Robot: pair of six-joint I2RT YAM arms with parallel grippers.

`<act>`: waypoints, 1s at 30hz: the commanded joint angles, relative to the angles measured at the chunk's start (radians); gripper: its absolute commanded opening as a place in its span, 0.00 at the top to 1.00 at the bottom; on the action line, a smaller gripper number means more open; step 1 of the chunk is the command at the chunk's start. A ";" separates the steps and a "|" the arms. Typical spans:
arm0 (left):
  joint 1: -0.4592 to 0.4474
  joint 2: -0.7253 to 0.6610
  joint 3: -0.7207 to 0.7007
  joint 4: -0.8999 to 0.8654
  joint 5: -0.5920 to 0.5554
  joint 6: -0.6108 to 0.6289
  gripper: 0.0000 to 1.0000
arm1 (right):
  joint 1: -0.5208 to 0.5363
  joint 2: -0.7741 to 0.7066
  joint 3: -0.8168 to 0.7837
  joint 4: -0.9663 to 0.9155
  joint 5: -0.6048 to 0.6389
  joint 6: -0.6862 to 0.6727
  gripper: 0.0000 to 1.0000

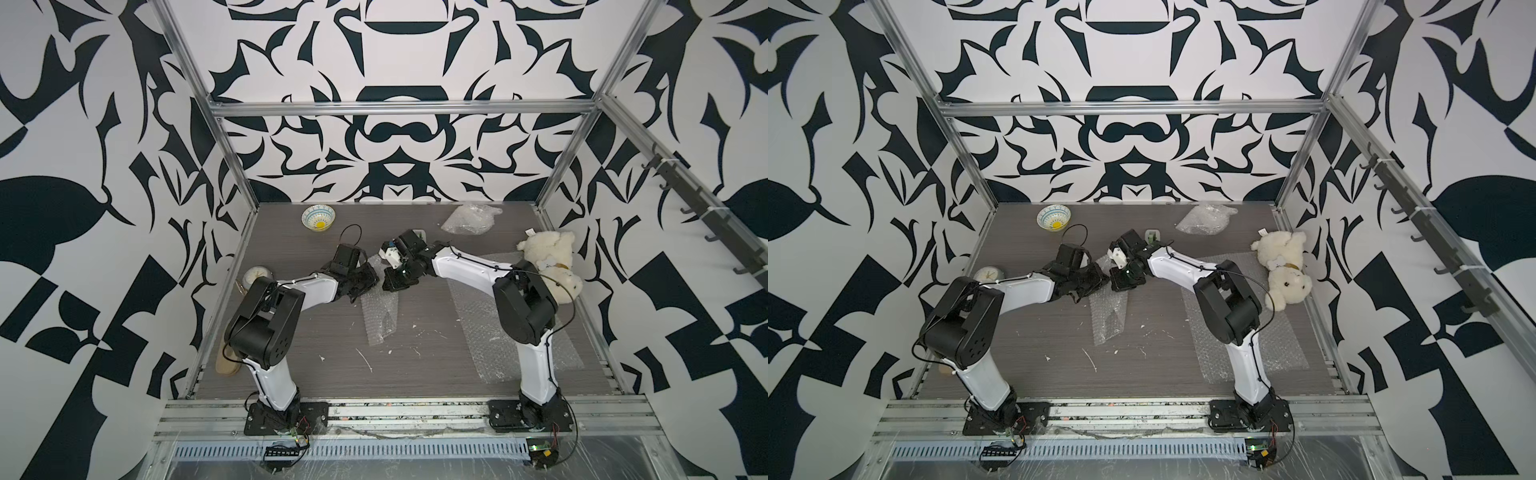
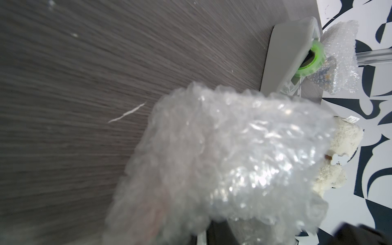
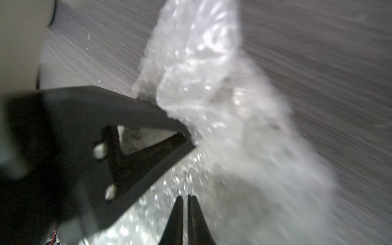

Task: Wrap bowls in bubble wrap
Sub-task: Wrap the bowl in bubble wrap.

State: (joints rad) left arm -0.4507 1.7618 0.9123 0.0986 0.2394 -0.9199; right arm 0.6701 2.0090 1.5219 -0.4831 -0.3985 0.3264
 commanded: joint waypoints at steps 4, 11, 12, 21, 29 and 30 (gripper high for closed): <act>0.000 0.001 0.003 -0.097 -0.020 -0.008 0.87 | 0.036 -0.246 -0.139 -0.017 -0.003 -0.065 0.72; 0.000 0.016 0.024 -0.101 -0.022 -0.021 0.87 | 0.183 -0.422 -0.431 0.173 -0.034 0.056 0.50; 0.000 0.017 0.025 -0.099 -0.021 -0.023 0.87 | 0.202 -0.429 -0.455 0.200 -0.036 0.078 0.48; 0.000 0.005 0.013 -0.093 -0.023 -0.032 0.87 | 0.306 -0.407 -0.559 0.449 0.040 0.212 0.38; -0.001 -0.001 0.001 -0.078 -0.020 -0.034 0.87 | 0.307 -0.320 -0.497 0.414 0.136 0.210 0.41; 0.000 -0.003 0.002 -0.079 -0.019 -0.034 0.87 | 0.307 -0.300 -0.492 0.404 0.146 0.213 0.46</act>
State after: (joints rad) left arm -0.4511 1.7592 0.9264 0.0647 0.2314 -0.9531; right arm 0.9760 1.6775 0.9833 -0.0708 -0.3183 0.5304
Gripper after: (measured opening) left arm 0.130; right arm 0.555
